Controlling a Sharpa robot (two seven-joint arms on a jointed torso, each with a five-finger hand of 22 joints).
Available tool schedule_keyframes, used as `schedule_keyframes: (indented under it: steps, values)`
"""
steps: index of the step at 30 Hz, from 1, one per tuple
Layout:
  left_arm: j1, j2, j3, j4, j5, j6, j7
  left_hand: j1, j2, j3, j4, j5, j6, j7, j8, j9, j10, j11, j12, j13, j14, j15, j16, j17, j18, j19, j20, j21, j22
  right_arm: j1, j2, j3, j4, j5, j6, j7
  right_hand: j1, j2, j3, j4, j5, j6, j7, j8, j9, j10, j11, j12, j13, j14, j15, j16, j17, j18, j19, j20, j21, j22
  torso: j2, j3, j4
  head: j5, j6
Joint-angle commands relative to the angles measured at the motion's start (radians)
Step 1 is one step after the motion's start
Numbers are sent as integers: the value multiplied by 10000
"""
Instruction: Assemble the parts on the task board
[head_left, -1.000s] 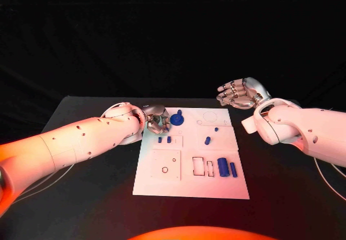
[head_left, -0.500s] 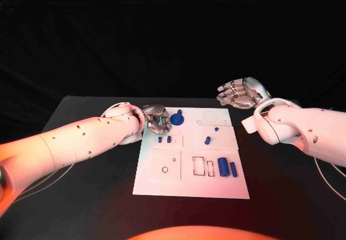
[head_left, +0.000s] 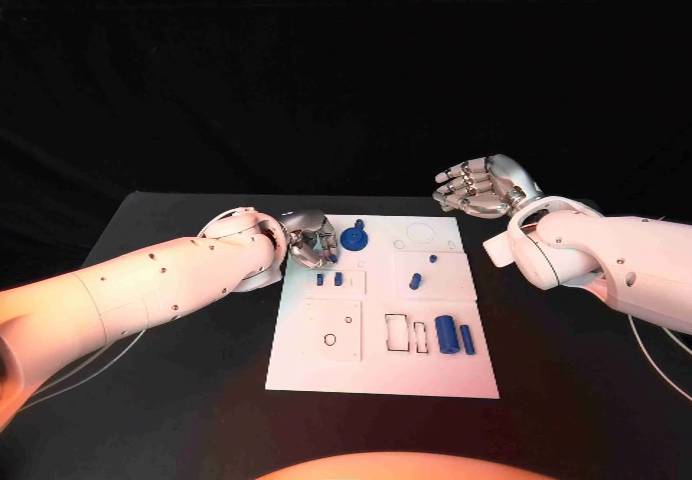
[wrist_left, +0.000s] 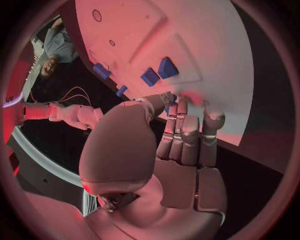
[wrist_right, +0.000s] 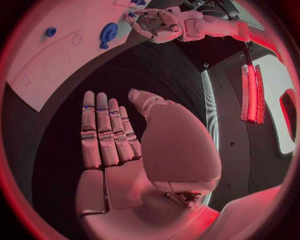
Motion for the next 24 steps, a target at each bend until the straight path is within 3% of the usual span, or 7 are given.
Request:
schedule_keyframes:
  steps: [1,18,24]
  values:
    - [-6,2,0,18,87,-74,108,-141,-21,-69,1,-39,-67,5,-94,-10,-43,63,-59,-12,-55,26,-54,-22,-105,-41,3,-40,-10,-4,-1,3,7,-33,61,109,-88,2,23,-5,-68,23,37,-52,-12,28,30,-44,0,62,29,-54,-13,40,-14,58,-23,-12,1,-6,0,-10,-32]
    - [-6,-31,2,9,114,-21,48,-227,-170,-72,2,-40,-556,72,-557,-107,-118,123,-299,-3,-152,86,-71,-177,-84,-87,75,-147,-86,-4,7,3,-3,-34,50,74,-115,-33,19,-45,-90,-19,63,-99,-35,-29,60,-96,0,-22,69,-119,-47,32,-82,92,-66,-75,1,10,-10,13,-65]
    - [-3,-84,20,19,115,-1,-17,-246,-228,-94,-1,-36,-865,56,-792,-167,-165,133,-382,17,-207,99,-82,-265,-73,-118,93,-201,-129,-4,-3,3,-8,-58,74,19,-147,-62,12,-154,-118,-9,106,-147,-63,-230,143,-271,-4,-368,200,-351,-186,24,-408,223,-149,-281,-1,8,-10,7,-79]
